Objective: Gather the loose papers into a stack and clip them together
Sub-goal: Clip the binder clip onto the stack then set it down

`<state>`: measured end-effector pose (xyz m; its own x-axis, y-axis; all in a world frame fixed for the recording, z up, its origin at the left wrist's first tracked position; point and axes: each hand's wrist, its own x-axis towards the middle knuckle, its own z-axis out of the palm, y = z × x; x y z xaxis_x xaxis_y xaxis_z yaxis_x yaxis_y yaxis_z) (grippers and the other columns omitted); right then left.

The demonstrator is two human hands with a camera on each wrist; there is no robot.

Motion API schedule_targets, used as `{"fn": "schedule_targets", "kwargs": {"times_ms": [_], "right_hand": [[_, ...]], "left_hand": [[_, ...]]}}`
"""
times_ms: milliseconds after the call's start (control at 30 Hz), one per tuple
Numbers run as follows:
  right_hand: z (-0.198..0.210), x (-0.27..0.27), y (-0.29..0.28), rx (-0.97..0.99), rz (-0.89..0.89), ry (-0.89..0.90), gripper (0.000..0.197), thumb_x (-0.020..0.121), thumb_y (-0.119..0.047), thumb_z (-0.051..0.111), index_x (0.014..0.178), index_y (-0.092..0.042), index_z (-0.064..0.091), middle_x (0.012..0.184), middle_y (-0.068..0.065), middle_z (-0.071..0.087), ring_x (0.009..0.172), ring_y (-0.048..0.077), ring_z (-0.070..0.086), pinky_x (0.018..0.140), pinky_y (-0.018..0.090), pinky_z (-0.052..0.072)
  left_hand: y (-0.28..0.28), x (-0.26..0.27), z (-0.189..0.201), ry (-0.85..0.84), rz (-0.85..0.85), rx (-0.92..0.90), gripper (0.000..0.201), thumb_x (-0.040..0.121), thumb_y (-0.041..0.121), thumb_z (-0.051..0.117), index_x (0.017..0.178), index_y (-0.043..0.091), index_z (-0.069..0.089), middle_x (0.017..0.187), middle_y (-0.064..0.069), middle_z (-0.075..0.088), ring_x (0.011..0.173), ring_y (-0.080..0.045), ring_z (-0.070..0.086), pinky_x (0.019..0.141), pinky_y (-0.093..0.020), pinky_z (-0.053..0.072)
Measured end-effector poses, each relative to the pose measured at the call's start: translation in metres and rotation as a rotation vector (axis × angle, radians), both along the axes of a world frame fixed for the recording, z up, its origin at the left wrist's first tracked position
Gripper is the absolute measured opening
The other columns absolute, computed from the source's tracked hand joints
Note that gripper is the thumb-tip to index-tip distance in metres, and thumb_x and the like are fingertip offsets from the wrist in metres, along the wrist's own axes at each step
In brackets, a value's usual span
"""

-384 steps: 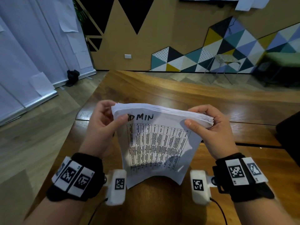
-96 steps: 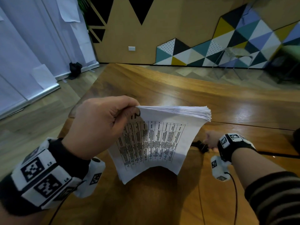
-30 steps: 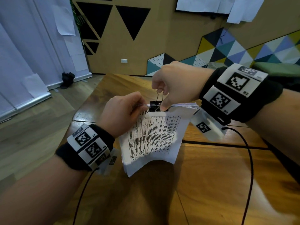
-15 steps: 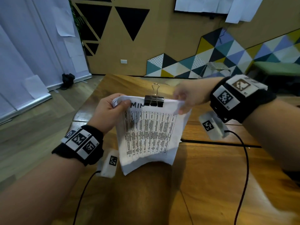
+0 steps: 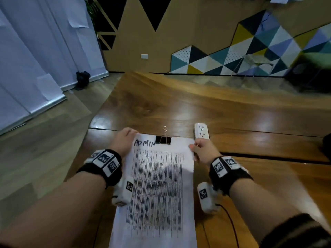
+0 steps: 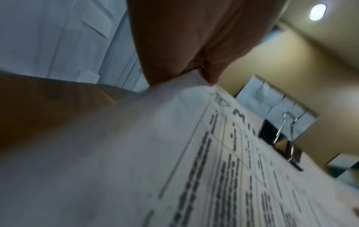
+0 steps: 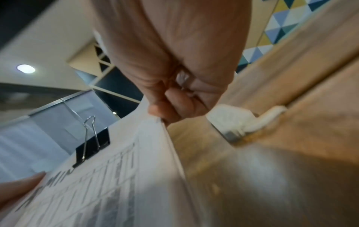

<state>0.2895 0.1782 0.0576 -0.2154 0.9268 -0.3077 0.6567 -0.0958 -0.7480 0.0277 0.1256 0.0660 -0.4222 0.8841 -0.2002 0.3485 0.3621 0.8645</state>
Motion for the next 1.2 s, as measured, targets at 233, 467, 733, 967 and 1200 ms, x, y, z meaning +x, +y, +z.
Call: {"fn": "schedule_targets", "kwargs": {"times_ms": [233,467,733,967,1200], "right_hand": [[-0.049,-0.029,0.018,-0.006,-0.048,-0.201,0.021,0.091,-0.023,0.054,0.082,-0.011,0.067,0.089,0.013,0.068,0.088,0.03,0.065,0.076,0.034,0.051],[-0.062,-0.037,0.051,-0.056,-0.176,-0.263,0.031,0.09,-0.015,0.052,0.059,-0.013,0.051,0.073,0.011,0.064,0.08,0.03,0.068,0.07,0.032,0.054],[-0.069,-0.044,0.064,-0.01,-0.176,-0.432,0.017,0.09,-0.005,0.054,0.105,-0.001,0.061,0.105,0.019,0.066,0.101,0.034,0.064,0.083,0.035,0.055],[-0.063,-0.043,0.075,0.071,-0.163,-0.507,0.015,0.089,-0.004,0.057,0.098,0.001,0.067,0.099,0.02,0.069,0.077,0.028,0.059,0.069,0.029,0.054],[-0.06,-0.043,0.077,0.084,-0.154,-0.559,0.014,0.089,-0.007,0.058,0.097,0.0,0.067,0.088,0.018,0.066,0.073,0.029,0.054,0.069,0.032,0.054]], "left_hand": [[0.019,-0.032,-0.077,0.069,0.049,-0.268,0.005,0.084,0.013,0.066,0.082,0.018,0.067,0.097,-0.013,0.073,0.094,-0.034,0.069,0.088,-0.049,0.057],[0.027,-0.032,-0.089,0.099,0.107,-0.272,0.019,0.078,0.002,0.075,0.078,0.018,0.067,0.094,-0.009,0.073,0.09,-0.025,0.069,0.083,-0.043,0.06],[0.044,-0.028,-0.094,0.113,0.107,-0.194,0.026,0.076,0.0,0.075,0.07,0.024,0.067,0.083,-0.002,0.074,0.084,-0.02,0.071,0.085,-0.039,0.059],[0.044,-0.028,-0.094,0.171,0.003,-0.189,0.037,0.074,-0.001,0.076,0.107,0.014,0.073,0.098,0.001,0.073,0.094,-0.015,0.068,0.092,-0.031,0.054],[0.042,-0.029,-0.094,0.27,-0.157,-0.213,0.055,0.074,-0.004,0.074,0.125,0.012,0.065,0.107,-0.002,0.072,0.096,-0.014,0.065,0.082,-0.021,0.047]]}}
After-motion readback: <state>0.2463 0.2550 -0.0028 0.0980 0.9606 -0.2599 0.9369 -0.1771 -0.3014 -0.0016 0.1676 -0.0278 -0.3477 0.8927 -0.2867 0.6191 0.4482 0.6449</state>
